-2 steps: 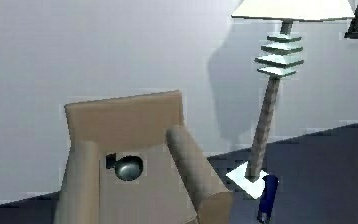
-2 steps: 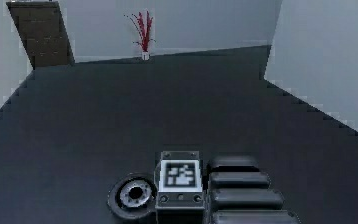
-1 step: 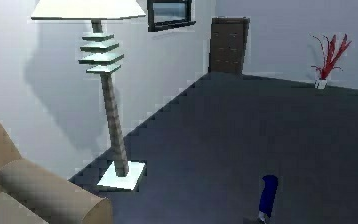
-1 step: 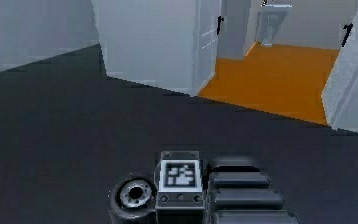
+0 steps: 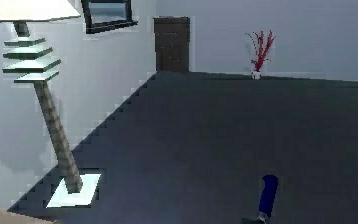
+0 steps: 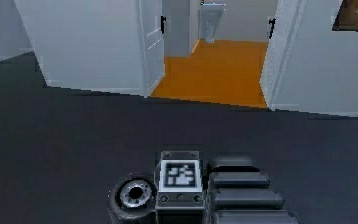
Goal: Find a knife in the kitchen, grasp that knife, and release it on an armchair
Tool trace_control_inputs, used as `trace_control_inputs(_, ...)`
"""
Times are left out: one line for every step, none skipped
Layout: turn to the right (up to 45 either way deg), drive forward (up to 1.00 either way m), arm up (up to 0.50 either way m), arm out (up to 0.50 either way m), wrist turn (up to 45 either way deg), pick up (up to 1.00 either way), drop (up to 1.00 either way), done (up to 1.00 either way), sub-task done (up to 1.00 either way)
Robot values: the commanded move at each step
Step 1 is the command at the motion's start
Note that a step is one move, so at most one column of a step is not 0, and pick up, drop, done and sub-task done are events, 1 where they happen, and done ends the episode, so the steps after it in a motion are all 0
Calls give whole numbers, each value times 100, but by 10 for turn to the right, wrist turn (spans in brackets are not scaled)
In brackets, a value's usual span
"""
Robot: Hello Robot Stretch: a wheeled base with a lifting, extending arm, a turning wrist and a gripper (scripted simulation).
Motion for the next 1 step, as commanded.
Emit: trace_control_inputs(-450,0,0,0,0,0,0,0,0)
